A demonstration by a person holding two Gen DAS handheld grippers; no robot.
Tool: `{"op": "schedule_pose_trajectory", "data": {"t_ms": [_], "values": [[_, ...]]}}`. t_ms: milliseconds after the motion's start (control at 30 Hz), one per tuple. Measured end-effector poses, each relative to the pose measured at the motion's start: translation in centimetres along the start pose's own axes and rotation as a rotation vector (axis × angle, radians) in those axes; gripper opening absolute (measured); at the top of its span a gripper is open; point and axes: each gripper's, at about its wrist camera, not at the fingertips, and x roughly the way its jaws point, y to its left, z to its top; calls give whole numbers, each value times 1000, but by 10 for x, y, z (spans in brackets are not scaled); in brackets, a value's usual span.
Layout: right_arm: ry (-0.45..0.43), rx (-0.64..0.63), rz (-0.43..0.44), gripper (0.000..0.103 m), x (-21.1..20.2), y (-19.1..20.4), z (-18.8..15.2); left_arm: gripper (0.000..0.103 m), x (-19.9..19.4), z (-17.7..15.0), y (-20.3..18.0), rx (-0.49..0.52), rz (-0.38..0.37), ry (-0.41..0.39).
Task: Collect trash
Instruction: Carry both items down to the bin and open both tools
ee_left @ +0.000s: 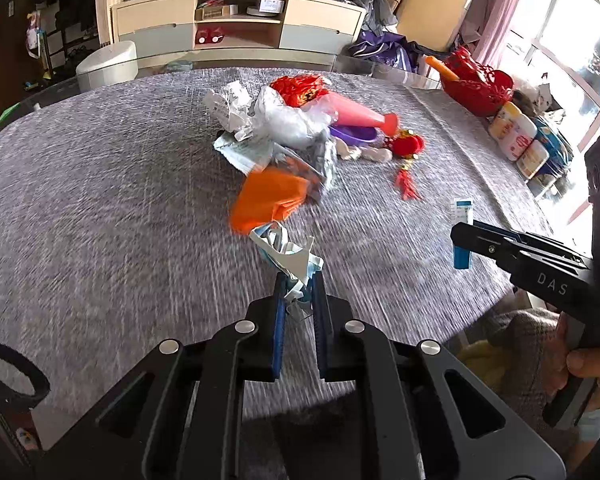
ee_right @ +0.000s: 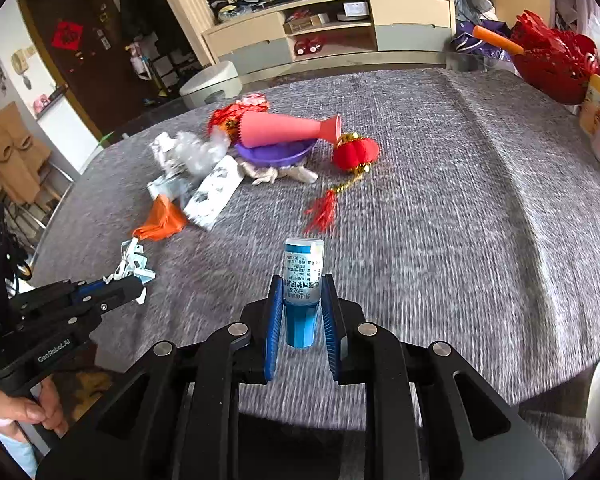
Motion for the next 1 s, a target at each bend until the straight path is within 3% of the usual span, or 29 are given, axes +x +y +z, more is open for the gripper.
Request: {"op": "schedule_pose_trajectory", "data": {"t_ms": [467,1000], "values": [[-58,-61,26,21,-61,31,-42,11,-77,-60,-32,38,-25,-58],[73,-81,38,21,-34,37,-119,11,-53,-140,-46,14,-60,64]]}}
